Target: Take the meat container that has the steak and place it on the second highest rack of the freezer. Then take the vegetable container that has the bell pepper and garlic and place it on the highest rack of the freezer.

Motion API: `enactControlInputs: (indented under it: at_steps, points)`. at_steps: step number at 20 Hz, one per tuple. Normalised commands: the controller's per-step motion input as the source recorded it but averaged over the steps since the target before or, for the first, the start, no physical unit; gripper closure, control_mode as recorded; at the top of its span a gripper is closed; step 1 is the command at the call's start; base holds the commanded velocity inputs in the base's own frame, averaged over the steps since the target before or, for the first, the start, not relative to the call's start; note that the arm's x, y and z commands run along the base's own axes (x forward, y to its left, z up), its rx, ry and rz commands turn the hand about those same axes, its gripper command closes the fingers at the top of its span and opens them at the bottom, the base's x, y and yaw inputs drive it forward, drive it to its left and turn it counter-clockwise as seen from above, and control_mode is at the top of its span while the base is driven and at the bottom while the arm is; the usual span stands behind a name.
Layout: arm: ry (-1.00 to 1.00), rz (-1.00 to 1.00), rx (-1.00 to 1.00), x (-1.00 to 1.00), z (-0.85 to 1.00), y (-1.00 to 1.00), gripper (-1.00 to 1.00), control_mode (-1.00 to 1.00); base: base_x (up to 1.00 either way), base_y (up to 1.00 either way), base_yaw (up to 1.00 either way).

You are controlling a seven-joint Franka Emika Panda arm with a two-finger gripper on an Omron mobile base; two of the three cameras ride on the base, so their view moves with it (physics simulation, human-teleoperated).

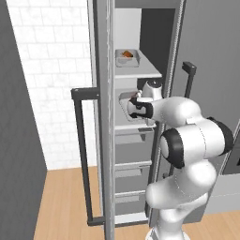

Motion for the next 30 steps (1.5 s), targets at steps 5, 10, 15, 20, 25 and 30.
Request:
enactControlInputs:
  at_steps: [5,10,15,20,25,30]
  points:
    - [0.00,-0.01,0.00,0.52,-0.33,0.00,1.00,-1.00,0.00,0.00,0.00]
    - [0.00,0.00,0.00,0.60,-0.39,0.00,1.00,-1.00,0.00,0.00,0.00]
    - [0.00,0.00,0.00,0.73,-0.34,0.03,1.00,-1.00,0.00,0.00,0.00]
    - [0.00,0.00,0.00,0.67,-0.17,0.14,-1.00,-1.00,0.00,0.00,0.00]
    - [0.00,0.00,0.00,0.20,-0.06,0.04,-1.00,-1.00,0.00,0.00,0.00]
    - [0.00,0.00,0.00,-0.63,0.05,-0.12,-1.00,-1.00,0.00,0.00,0.00]
